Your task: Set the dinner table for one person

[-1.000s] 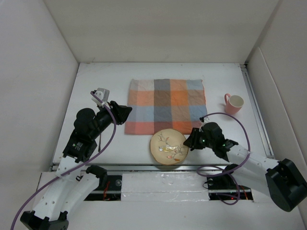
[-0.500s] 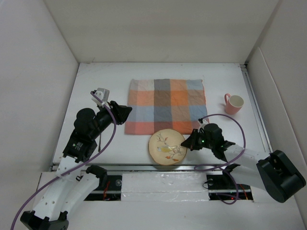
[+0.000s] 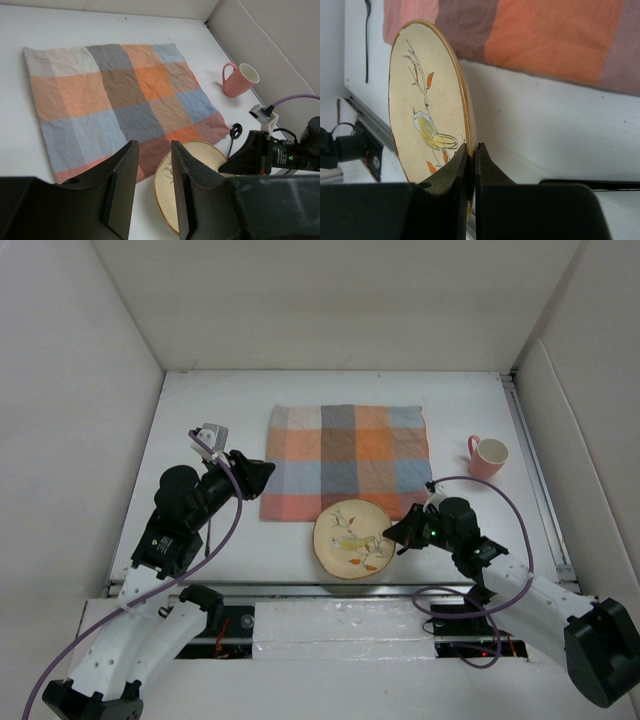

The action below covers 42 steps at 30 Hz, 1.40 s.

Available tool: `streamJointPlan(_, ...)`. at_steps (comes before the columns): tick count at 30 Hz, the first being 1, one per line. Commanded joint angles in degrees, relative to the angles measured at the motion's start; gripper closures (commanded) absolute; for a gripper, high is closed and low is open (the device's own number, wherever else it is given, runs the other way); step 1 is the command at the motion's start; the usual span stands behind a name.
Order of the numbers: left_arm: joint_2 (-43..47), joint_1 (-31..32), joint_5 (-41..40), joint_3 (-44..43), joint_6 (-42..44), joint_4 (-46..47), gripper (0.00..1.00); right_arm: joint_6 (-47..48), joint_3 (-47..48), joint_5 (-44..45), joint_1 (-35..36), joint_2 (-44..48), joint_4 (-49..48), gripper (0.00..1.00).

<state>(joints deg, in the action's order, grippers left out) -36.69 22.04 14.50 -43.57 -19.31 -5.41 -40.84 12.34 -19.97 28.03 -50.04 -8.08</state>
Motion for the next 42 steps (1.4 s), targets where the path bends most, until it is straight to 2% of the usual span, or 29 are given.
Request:
streamJointPlan(1,-0.1,0.1,-0.1,0.4,0.3,3.3,0.7,-5.3,6.4,-1.9,-2.1,0.8,-10.0,1.0)
streamJointPlan(3,-0.1,0.1,0.0,0.3,0.2,3.4,0.7,-6.2,7.8,-2.1,-3.7,-1.7,-13.0,1.0)
streamJointPlan(10,0.4,0.1,-0.4,0.4,0.3,3.0,0.7,-5.8,18.8,-3.9,-6.8,-22.1,-27.0,1.0)
streamJointPlan(15,0.4,0.1,-0.5,0.3,0.4,2.9,0.7,-7.8,24.9,-6.2,-8.6,-32.4,-34.3,1.0)
streamJointPlan(21,0.6,0.1,-0.4,0.3,0.5,2.9,0.7,-9.2,31.6,-5.7,-9.8,-42.7,-37.1,1.0)
streamJointPlan(29,0.9,0.1,-0.5,0.3,0.6,2.7,0.7,-9.2,38.1,-4.5,-10.4,-49.9,-35.1,1.0)
streamJointPlan(42,0.5,0.1,-0.4,0.3,0.6,2.7,0.7,-9.8,39.0,-2.2,-10.9,-55.5,-35.9,1.0)
